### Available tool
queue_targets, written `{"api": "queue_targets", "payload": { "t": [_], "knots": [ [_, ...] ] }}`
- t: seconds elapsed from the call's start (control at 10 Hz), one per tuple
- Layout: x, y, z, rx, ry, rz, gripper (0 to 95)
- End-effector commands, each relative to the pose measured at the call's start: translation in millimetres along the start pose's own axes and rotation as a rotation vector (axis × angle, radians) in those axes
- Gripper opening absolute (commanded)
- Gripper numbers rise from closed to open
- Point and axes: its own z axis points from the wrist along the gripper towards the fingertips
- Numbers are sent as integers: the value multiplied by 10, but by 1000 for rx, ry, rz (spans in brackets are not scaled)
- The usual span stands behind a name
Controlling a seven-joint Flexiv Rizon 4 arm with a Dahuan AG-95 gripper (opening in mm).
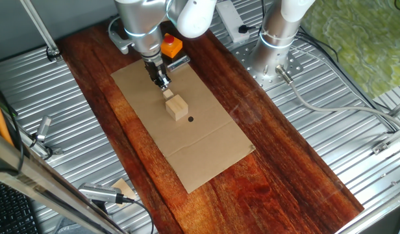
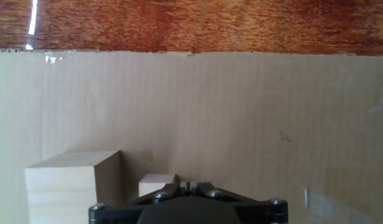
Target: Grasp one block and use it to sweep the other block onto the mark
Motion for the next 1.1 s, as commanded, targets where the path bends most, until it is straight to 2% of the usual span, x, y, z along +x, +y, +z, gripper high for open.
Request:
{"api": "queue_targets", "payload": {
  "t": [0.1,0.5,0.9,1.1],
  "knots": [
    [10,4,-2,2,2,-3,0],
    [10,4,-2,-5,2,-14,0],
    [10,4,-2,-12,-15,-42,0],
    [10,4,-2,-13,-10,-52,0]
  ]
}}
